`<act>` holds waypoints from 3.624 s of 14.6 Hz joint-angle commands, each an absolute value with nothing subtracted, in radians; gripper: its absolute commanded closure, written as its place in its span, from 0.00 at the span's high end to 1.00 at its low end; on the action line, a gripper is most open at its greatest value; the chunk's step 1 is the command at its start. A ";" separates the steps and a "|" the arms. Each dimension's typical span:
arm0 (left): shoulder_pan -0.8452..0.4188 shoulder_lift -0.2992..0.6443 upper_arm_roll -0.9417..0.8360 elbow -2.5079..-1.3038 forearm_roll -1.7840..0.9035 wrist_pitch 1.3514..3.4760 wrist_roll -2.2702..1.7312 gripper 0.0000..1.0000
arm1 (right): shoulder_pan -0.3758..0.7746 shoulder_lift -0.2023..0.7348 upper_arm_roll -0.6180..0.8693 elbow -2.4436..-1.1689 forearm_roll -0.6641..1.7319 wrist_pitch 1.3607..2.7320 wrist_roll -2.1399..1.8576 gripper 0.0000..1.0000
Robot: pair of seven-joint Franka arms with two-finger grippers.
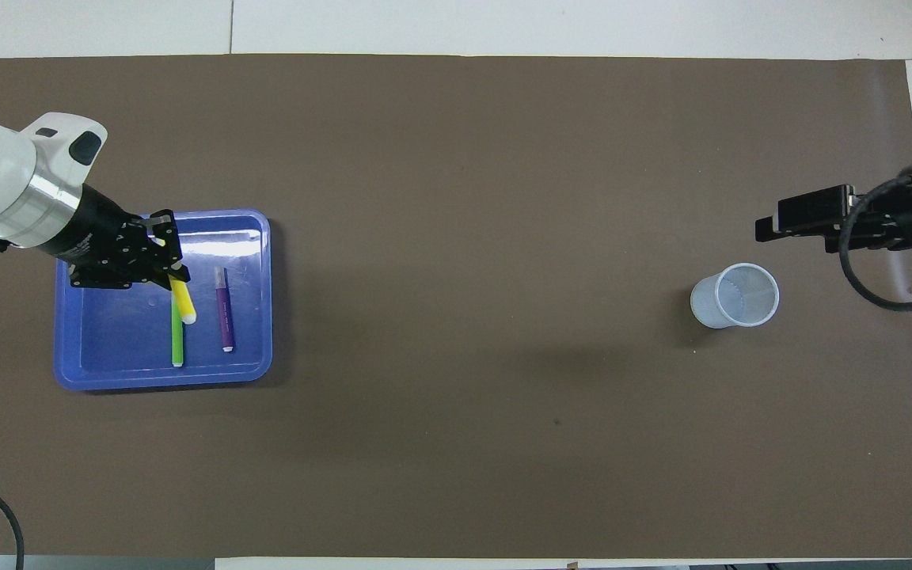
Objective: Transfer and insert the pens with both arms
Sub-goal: 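Lift the yellow pen with the left gripper while the right gripper approaches, then grasp the yellow pen tip with the right gripper, then open the left gripper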
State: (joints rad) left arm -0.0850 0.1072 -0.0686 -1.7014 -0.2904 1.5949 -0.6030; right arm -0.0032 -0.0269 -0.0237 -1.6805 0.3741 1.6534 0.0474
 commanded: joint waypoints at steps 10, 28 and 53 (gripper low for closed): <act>-0.176 -0.003 -0.239 -1.781 -0.669 1.833 -1.604 0.00 | 0.271 -0.107 -0.023 -1.893 0.798 2.083 0.468 1.00; -0.233 -0.057 -0.239 -1.898 -0.851 2.072 -1.867 0.00 | 0.477 -0.120 -0.021 -1.967 0.816 2.276 0.543 0.91; -0.244 -0.060 -0.241 -1.907 -0.853 2.100 -1.888 0.00 | 0.515 -0.089 -0.020 -1.963 0.816 2.393 0.540 0.48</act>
State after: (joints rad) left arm -0.2315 -0.0236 -0.2478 -1.8664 -0.8322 2.0762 -1.8770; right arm 0.5177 -0.0834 -0.0229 -1.9497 0.8051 2.3762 0.5347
